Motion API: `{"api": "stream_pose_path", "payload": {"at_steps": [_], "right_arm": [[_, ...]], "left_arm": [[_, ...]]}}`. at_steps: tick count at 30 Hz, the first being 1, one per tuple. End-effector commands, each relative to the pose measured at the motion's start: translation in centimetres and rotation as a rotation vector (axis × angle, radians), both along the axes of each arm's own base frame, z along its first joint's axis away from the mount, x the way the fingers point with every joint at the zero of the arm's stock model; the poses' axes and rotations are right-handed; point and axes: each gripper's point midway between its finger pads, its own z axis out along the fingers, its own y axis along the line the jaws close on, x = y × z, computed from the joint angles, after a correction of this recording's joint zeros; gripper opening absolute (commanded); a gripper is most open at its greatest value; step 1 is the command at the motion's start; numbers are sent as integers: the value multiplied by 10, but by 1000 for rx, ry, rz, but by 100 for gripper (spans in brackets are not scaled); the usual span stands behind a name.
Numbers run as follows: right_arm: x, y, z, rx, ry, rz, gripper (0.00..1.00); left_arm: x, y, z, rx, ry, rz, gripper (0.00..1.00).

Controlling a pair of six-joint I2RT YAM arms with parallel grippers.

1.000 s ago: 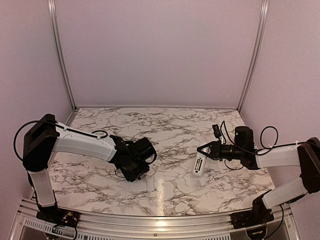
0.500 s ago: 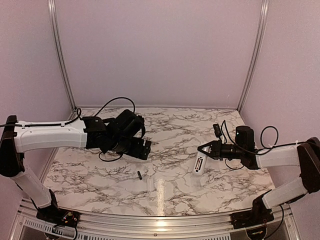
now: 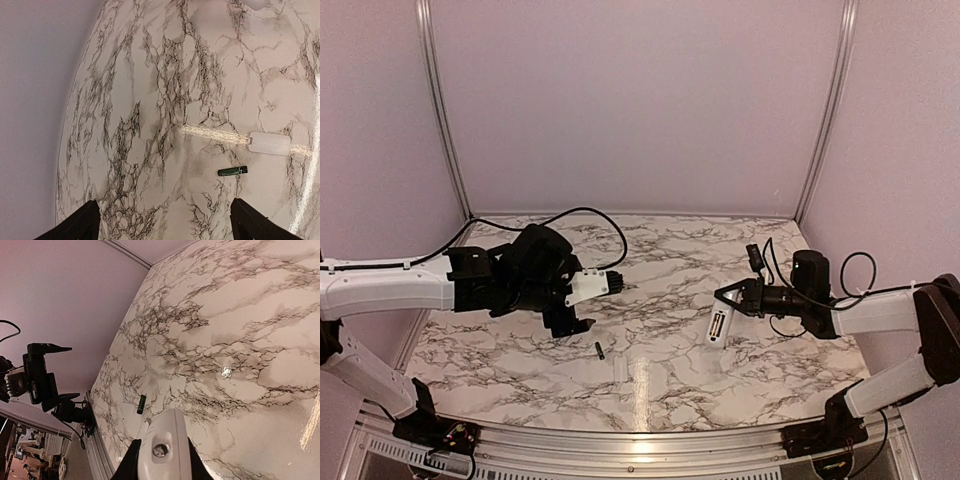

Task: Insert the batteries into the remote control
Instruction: Adjust the battery at the center of the board.

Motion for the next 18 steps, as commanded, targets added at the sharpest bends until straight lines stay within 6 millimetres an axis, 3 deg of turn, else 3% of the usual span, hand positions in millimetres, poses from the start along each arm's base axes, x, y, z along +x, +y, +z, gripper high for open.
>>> {"api": "stream_pose_path", "payload": {"at_steps": [1, 7, 18], "right_arm": [[2, 2, 3, 35, -14, 14, 0], [3, 3, 3, 48, -13, 23, 0], [3, 4, -1, 45, -9, 29, 0]], "left_arm": [[-16, -17, -33, 167, 64, -281, 88], [-17, -11, -84, 392, 166, -373, 77], [-18, -12, -132, 522, 264, -415, 67]]}}
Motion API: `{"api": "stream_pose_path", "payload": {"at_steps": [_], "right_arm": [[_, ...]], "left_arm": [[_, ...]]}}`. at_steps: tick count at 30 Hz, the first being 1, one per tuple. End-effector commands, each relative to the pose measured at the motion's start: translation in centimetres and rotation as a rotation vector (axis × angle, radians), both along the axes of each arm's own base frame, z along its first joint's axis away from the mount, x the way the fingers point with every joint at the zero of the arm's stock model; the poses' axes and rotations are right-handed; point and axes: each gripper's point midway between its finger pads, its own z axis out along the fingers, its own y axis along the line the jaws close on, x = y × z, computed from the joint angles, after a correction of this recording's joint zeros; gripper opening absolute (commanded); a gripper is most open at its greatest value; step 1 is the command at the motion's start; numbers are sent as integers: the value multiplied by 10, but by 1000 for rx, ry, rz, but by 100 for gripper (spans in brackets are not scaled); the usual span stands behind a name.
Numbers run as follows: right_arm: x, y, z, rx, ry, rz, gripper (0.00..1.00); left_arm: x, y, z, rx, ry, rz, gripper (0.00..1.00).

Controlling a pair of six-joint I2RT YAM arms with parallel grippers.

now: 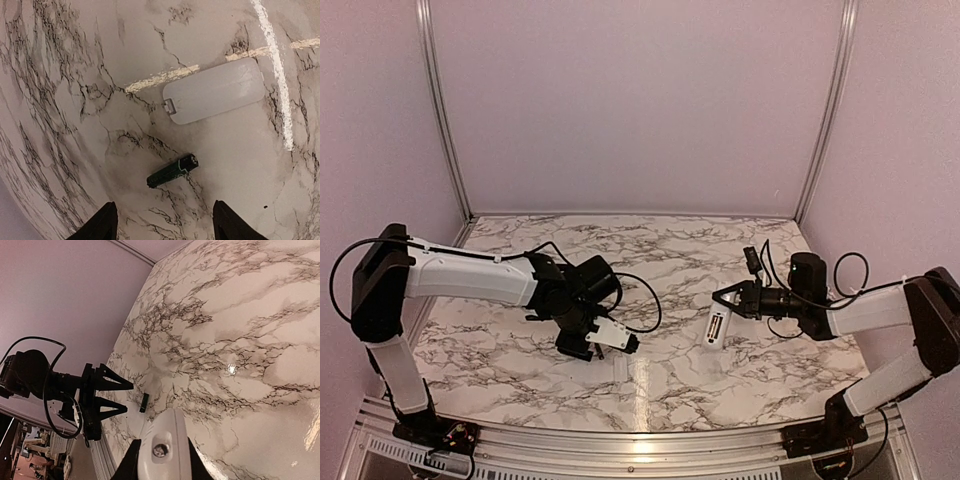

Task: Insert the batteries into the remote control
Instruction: Adjust the battery at the center of the board.

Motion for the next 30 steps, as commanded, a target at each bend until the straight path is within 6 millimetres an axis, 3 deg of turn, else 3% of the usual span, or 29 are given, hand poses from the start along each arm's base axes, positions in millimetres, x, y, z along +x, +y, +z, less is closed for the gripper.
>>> {"api": "stream_pose_path", "payload": {"at_steps": [1, 18, 30], "right_arm": [[3, -2, 3, 11, -24, 1, 0], [3, -5, -2, 18, -12, -5, 0], [5, -9, -2, 22, -11, -16, 0]], "left_arm": [[-2, -1, -10, 43, 42, -33, 66], [6, -16, -36, 99, 106, -41, 58], [11, -12, -50, 122, 182, 45, 24]]}}
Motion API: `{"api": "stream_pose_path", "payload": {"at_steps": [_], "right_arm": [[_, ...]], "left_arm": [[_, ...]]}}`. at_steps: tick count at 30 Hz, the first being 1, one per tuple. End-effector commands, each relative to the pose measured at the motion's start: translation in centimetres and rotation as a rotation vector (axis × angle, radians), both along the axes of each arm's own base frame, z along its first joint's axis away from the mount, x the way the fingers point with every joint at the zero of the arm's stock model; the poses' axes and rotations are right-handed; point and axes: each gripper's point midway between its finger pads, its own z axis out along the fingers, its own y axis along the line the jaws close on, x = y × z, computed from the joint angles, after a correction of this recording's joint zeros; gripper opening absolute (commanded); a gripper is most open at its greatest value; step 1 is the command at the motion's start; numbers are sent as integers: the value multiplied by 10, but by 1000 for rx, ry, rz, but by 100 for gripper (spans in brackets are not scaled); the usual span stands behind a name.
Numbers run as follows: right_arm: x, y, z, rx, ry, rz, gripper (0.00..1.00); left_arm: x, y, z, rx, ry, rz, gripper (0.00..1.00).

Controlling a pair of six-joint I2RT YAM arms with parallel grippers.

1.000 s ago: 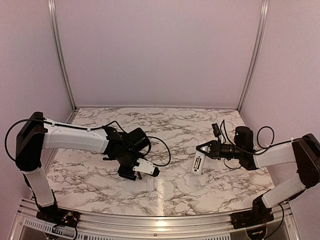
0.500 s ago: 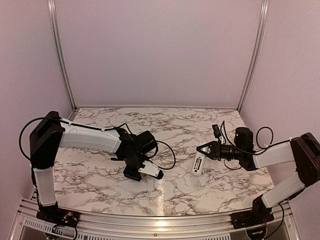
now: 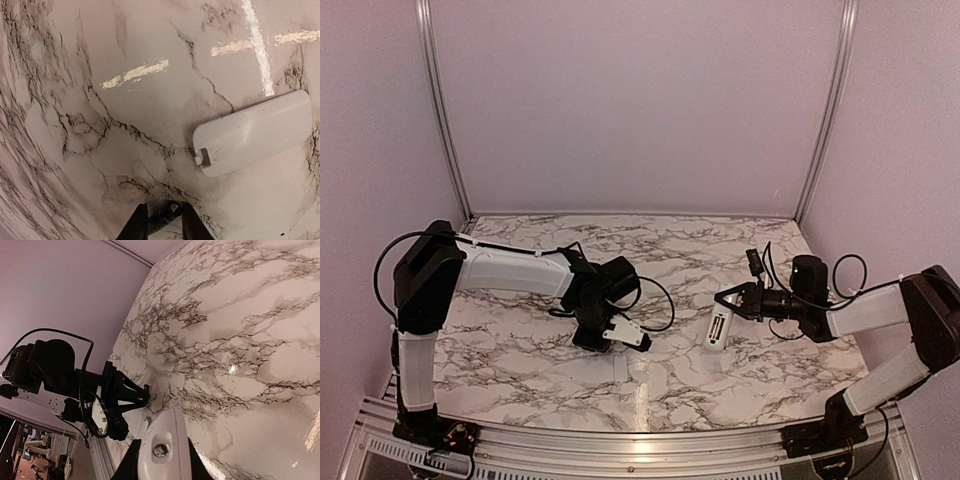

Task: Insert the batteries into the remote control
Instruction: Adjust the battery at the center of the board.

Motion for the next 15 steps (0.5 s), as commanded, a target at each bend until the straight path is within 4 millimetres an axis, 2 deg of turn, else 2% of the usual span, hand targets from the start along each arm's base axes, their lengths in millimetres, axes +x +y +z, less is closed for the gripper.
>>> {"api": "stream_pose_path", "payload": {"at_steps": [1, 8, 15], "right_arm": [[3, -3, 5, 14, -21, -5, 0], [2, -3, 8, 14, -25, -7, 0], [2, -3, 10, 14, -29, -9, 0]], "left_arm": [[-4, 10, -14, 41, 64, 41, 23], [9, 10, -22, 24, 96, 130, 12], [25, 6, -23, 28, 57, 204, 9]]}}
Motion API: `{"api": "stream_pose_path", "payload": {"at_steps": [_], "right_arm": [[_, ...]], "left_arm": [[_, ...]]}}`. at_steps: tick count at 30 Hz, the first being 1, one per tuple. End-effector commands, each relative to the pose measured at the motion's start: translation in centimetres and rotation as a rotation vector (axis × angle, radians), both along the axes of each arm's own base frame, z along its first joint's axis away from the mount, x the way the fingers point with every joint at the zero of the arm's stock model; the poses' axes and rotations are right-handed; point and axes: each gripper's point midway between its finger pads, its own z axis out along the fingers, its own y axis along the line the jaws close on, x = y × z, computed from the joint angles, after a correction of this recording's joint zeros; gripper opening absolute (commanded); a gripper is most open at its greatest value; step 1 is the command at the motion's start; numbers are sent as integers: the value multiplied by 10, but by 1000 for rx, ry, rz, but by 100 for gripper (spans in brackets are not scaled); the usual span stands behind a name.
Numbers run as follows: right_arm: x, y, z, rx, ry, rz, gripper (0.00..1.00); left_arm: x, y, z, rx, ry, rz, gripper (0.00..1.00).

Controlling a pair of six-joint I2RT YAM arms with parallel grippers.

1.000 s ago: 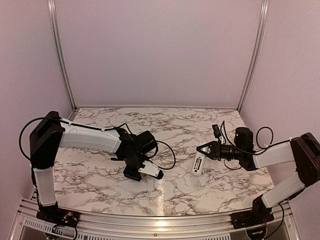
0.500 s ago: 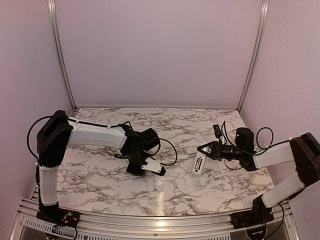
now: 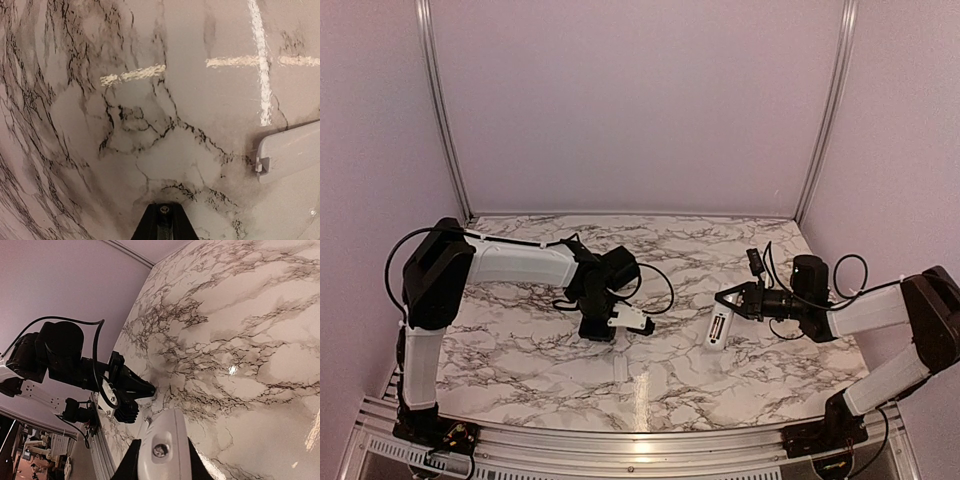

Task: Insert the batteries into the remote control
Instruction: Adjust the battery at the center of the board.

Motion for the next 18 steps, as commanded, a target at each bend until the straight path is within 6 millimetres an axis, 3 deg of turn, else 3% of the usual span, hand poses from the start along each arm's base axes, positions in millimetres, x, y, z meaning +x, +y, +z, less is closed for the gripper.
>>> {"api": "stream_pose_path", "payload": {"at_steps": [1, 9, 18], "right_arm": [[2, -3, 8, 12, -25, -10, 0], [3, -2, 11, 20, -24, -6, 0], [5, -2, 12, 17, -21, -12, 0]], "left_arm": [[3, 10, -22, 63, 19, 77, 8], [6, -27, -7, -65, 66, 341, 6], [-7, -19, -19, -64, 175, 658, 10]]}}
